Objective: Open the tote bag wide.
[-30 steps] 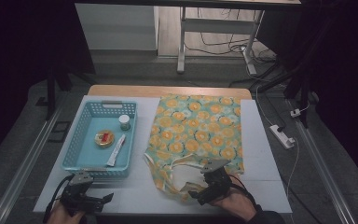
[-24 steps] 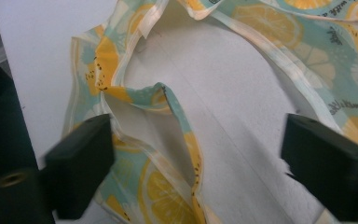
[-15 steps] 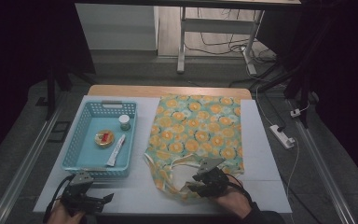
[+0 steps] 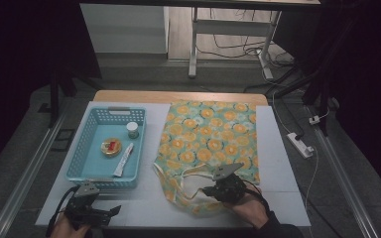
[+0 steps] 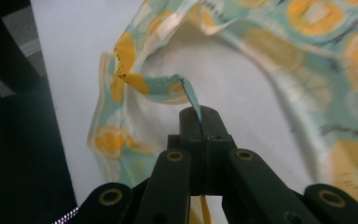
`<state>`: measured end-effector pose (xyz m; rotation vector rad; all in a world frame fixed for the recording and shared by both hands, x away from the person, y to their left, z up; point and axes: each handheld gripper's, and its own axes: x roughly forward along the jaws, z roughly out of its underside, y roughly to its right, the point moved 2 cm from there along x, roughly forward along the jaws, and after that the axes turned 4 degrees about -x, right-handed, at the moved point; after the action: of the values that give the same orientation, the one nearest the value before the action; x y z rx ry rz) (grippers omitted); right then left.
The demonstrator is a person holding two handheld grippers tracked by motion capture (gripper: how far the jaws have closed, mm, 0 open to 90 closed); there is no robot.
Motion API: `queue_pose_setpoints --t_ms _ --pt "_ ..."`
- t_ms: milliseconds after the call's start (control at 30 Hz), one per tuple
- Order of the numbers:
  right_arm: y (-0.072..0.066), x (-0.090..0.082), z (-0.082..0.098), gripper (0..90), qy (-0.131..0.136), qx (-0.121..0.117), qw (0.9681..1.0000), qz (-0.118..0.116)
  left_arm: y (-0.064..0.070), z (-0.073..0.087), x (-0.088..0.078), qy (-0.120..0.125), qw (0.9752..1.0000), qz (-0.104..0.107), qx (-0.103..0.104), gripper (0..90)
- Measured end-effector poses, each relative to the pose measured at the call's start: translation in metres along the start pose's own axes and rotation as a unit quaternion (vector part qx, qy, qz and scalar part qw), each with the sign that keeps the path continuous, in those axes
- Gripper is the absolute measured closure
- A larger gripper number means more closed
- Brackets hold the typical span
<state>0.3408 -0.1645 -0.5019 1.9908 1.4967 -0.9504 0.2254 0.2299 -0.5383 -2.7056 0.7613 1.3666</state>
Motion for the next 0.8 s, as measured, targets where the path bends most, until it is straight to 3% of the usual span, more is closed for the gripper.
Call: queue_pose_setpoints --t_ms 233,533,800 --pt "0.02 -0.014 -0.013 89.8 0.029 0.013 0.9994 0.015 -0.001 0.0 0.0 0.002 1.0 -0.001 -0.006 3.0" --pt "0.042 -0.022 -0.02 89.8 0.041 0.01 0.9984 0.039 0.0 0.0 -0.001 0.003 1.0 -0.008 0.0 0.9" --pt "0.063 -0.028 -0.03 89.8 0.061 0.022 0.9957 0.066 -0.003 0.0 -0.002 0.009 0.9997 0.024 -0.004 1.3"
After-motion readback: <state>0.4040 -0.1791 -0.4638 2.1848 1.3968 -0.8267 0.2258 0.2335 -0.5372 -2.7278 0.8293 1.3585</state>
